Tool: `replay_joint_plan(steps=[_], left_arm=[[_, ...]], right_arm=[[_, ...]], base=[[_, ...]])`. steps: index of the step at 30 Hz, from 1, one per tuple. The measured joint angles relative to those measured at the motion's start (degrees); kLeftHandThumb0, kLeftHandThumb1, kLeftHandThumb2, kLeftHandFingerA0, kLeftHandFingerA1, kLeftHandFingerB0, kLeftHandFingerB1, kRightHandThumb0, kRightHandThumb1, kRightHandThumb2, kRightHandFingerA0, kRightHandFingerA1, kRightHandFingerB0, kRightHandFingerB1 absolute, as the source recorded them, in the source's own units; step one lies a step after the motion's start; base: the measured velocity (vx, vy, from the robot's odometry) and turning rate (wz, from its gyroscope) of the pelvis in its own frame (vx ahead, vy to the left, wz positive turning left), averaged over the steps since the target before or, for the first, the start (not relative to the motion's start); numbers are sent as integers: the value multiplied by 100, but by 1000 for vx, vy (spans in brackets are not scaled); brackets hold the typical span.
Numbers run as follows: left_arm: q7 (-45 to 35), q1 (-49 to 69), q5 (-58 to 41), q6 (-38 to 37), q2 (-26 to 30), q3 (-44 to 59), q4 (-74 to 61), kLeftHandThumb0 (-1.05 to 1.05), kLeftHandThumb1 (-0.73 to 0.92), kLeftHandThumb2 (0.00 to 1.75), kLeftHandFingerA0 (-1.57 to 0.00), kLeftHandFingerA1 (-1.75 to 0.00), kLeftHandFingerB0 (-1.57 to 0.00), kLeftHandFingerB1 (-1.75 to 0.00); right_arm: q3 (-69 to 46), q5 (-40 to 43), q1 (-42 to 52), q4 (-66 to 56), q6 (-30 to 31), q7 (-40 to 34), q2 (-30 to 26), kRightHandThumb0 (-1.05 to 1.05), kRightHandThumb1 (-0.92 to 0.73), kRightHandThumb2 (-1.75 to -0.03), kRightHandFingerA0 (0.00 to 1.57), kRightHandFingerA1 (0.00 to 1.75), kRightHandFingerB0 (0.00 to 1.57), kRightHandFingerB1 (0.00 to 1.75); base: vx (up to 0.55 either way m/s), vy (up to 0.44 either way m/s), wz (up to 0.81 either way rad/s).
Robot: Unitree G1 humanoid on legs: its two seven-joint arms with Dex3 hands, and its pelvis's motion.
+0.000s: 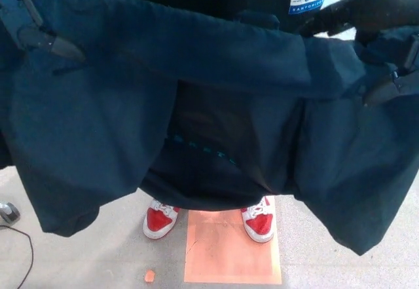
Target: A person hands a coat to the robot and the robot grabs it with both hands and holds it while the person wears the coat.
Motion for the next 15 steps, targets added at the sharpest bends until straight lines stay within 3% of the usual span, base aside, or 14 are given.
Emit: replay_joint_plan(steps=[5, 6, 7, 11, 12, 13, 15], left_arm=[[-425, -59, 69, 242, 0, -71, 33, -89, 58, 59, -28, -37, -1, -24], [-473, -59, 71, 259, -1, -71, 26, -89, 51, 88, -29, -49, -3, -9], [-516, -59, 71, 268, -1, -70, 19, -82, 46, 85, -27, -48, -5, -15], [-670, -58, 73, 325, 0, -68, -27, -81, 45, 84, -29, -50, -6, -14], [-701, -58, 74, 342, -1, -67, -34, -84, 56, 57, -32, -39, -2, -24], [-738, -58, 74, 362, -1, -67, -41, -80, 44, 83, -27, -49, -6, -16], [-794, -58, 75, 399, -4, -67, -46, -79, 44, 83, -29, -50, -7, -15]], right_arm=[[207, -399, -61, -42, 99, 224, 62, -97, -56, -98, 0, 7, 0, 0], [227, -481, -61, -70, 96, 221, 63, -95, -55, -95, 0, 4, 0, 0], [239, -576, -57, -106, 89, 201, 62, -92, -55, -92, 0, 4, 0, 0], [202, -935, 72, -224, 65, -55, 61, -90, -52, -92, 0, 6, 0, 2], [176, -1010, 120, -242, 52, -131, 61, -92, -54, -93, 0, 4, 0, 0], [141, -1097, 192, -258, 32, -235, 61, -94, -55, -94, 0, 2, 0, 0], [105, -1229, 282, -260, -7, -405, 61, -95, -55, -95, 0, 3, 0, 0]], base=[[0, 0, 0], [0, 0, 0], [0, 0, 0], [0, 0, 0], [0, 0, 0], [0, 0, 0], [0, 0, 0]])
